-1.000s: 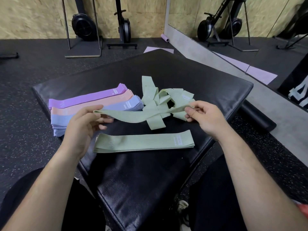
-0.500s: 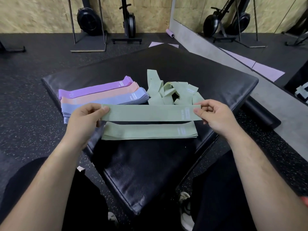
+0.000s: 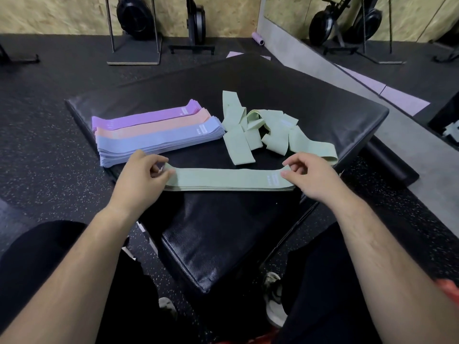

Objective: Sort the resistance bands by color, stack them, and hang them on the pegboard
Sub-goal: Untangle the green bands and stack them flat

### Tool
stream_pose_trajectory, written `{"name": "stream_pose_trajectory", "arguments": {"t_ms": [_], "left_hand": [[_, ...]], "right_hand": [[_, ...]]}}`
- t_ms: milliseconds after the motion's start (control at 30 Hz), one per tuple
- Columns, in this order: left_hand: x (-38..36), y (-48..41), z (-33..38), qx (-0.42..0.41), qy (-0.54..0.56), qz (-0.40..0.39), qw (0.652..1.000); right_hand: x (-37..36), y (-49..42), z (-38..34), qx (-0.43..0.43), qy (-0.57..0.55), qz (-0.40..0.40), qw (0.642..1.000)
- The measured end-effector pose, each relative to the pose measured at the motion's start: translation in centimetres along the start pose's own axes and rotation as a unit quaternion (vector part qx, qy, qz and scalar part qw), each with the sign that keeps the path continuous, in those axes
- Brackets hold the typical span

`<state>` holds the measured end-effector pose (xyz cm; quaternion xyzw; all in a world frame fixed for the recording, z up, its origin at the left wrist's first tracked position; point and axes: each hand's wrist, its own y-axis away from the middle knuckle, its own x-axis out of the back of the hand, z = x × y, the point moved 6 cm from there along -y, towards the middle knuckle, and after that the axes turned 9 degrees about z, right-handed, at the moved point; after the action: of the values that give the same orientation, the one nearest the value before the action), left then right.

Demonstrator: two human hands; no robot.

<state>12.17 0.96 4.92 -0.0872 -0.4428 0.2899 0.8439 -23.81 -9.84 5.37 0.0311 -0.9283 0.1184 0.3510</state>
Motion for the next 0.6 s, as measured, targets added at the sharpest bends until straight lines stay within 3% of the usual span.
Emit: {"name": "stream_pose_trajectory", "arguments": {"t_ms": [167,367,600], "left_hand": [[-0.3,1.2,3.1,-0.149,-0.119,0.057,0.98],[-5.8,3.5,6.9,-0.23,-0.075,-0.095,0.966],[-8.0,3.3,7.9,-0.253,-0.079,-0.133,0.955]], "right_hand": [[-0.5,0.1,-0.4,0.062,0.048,-0.026,0.997],[-2.0,0.7,-0.6,0.078,0.105,-0.143,0.981],[-1.9,0.4,-0.9,0.086,0.105,-0.156,0.978]]}}
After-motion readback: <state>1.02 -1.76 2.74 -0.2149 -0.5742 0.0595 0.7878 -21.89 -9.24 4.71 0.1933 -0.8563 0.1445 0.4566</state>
